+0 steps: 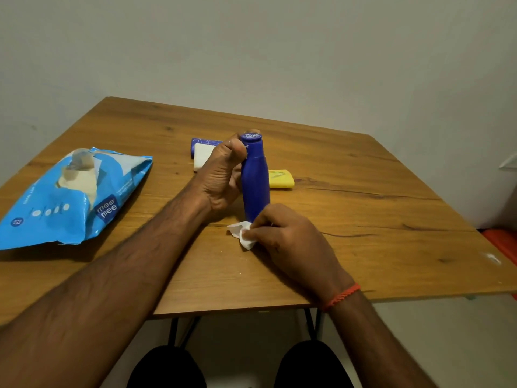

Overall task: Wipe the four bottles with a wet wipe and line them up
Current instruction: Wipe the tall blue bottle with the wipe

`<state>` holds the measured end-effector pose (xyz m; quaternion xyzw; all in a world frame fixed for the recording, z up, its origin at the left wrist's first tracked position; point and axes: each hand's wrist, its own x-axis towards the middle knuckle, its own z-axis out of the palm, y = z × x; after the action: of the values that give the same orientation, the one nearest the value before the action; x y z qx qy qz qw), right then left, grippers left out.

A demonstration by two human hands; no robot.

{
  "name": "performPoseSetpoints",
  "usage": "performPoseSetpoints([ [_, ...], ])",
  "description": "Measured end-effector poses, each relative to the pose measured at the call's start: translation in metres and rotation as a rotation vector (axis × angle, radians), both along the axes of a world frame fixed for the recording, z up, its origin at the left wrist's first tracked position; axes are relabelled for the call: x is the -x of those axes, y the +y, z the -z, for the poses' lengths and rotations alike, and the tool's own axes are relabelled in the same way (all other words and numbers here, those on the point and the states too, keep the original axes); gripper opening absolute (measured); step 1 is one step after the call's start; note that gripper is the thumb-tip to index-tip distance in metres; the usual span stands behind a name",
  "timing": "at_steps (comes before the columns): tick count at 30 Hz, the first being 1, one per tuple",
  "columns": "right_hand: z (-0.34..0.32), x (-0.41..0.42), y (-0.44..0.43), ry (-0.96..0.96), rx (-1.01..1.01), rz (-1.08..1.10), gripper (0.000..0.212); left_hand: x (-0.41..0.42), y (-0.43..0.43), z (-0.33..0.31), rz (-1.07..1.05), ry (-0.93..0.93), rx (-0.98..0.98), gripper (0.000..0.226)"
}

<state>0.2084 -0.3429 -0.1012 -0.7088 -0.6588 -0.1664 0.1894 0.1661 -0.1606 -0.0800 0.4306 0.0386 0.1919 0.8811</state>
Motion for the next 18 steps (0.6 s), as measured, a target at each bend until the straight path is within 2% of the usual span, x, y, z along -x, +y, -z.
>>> performPoseSetpoints([
  [5,-0.006,-0.006,-0.002,-0.016,-0.036,-0.004,0.024,0.000,0.000,0.000,0.016,-0.008,-0.004,0.101],
  [7,-0.016,-0.007,0.003,0.127,-0.139,0.042,0.029,0.000,0.001,0.002,-0.006,-0.035,-0.004,0.092],
  [9,-0.026,-0.010,0.013,0.284,-0.292,0.049,0.023,0.002,0.002,0.002,-0.020,-0.049,-0.017,0.082],
  [11,-0.037,-0.017,0.025,0.308,-0.433,0.062,0.017,0.002,0.002,0.001,-0.015,-0.049,-0.043,0.080],
  [13,-0.049,-0.022,0.036,0.349,-0.512,0.078,0.025,0.000,-0.001,0.000,-0.020,-0.033,-0.014,0.082],
  [15,-0.058,-0.024,0.044,0.411,-0.560,0.099,0.029,-0.002,-0.002,0.000,-0.033,-0.029,0.012,0.079],
  [18,-0.057,-0.022,0.050,0.440,-0.560,0.137,0.028,-0.001,0.000,0.001,-0.005,-0.051,-0.030,0.063],
])
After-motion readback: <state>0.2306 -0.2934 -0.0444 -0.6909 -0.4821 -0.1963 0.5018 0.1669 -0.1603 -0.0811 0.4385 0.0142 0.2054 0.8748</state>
